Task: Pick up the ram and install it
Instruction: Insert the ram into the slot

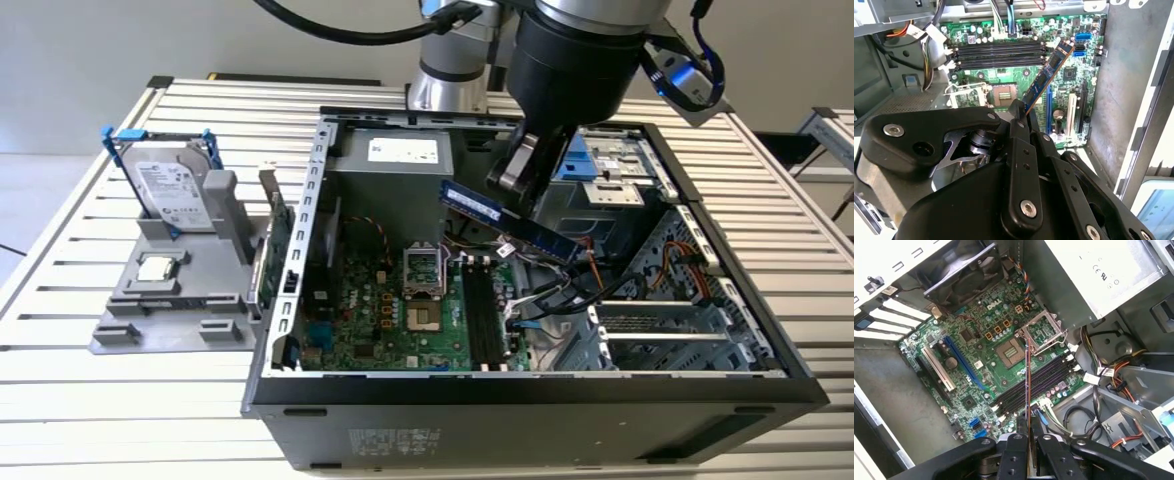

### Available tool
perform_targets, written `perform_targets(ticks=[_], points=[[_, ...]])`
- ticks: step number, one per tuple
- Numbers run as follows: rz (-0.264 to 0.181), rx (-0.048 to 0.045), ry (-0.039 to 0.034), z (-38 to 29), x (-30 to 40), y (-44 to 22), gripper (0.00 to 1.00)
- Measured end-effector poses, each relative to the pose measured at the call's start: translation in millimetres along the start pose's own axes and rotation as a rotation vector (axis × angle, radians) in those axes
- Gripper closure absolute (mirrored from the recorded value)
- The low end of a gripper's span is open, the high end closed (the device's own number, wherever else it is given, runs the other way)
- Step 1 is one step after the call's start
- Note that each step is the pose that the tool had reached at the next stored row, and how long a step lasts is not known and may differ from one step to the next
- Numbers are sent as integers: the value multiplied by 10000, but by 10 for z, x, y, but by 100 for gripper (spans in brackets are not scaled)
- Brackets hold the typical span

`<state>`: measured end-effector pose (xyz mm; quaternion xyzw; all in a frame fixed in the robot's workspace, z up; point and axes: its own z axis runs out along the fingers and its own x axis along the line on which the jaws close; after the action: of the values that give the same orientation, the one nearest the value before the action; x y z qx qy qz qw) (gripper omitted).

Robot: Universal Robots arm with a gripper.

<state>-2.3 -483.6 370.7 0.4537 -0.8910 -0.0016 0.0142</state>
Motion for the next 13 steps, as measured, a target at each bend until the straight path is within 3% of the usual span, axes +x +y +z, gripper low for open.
perform_targets(ticks=[13], points=[[731,-17,-12,0,0,0,100]])
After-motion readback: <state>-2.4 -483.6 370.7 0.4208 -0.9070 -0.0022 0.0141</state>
